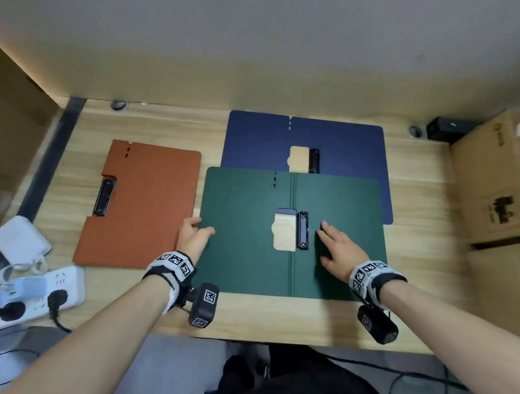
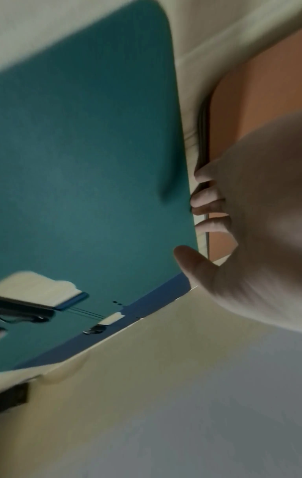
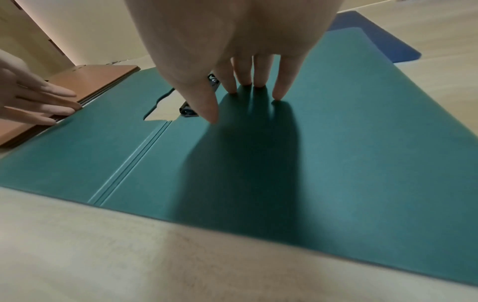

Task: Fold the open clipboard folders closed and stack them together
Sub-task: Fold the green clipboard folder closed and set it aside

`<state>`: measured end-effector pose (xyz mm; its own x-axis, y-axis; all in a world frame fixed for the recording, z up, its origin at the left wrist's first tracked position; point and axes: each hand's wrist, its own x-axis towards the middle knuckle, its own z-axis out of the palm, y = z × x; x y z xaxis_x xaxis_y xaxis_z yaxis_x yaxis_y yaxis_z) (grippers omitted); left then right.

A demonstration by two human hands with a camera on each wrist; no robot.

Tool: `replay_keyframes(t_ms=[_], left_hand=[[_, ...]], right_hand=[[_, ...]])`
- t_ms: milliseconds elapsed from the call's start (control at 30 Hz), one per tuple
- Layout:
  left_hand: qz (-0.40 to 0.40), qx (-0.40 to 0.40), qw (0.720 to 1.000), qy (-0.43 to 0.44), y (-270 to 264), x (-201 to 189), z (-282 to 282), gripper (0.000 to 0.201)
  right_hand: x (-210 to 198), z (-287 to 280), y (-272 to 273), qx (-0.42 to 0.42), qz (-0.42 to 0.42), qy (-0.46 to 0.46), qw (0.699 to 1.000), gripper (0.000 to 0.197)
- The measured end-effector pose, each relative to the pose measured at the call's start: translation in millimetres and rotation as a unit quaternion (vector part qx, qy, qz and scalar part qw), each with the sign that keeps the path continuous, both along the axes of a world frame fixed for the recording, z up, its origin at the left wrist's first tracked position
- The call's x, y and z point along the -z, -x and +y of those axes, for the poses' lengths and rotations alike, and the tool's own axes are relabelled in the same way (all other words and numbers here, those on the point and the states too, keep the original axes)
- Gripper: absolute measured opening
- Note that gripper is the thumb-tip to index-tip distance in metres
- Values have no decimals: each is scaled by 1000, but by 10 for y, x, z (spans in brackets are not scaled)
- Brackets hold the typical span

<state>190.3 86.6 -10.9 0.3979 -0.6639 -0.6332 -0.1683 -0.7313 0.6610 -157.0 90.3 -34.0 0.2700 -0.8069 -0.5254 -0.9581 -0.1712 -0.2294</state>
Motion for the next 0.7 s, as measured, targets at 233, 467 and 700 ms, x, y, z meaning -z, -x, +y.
replay_keyframes(t_ms=[233,467,700], left_hand=[[12,-71,997,18,-38,-121,-51,55],[44,-49,996,58,-212,-566,-45,45],[66,80,991,87,-293,-1211,21,36]], right_hand=[[64,63,-94,17,19,-15,1000,79],[41,137,-582,6,3,-14,1000,76],[-55,-28,-869,-5,-35,-50,998,70]])
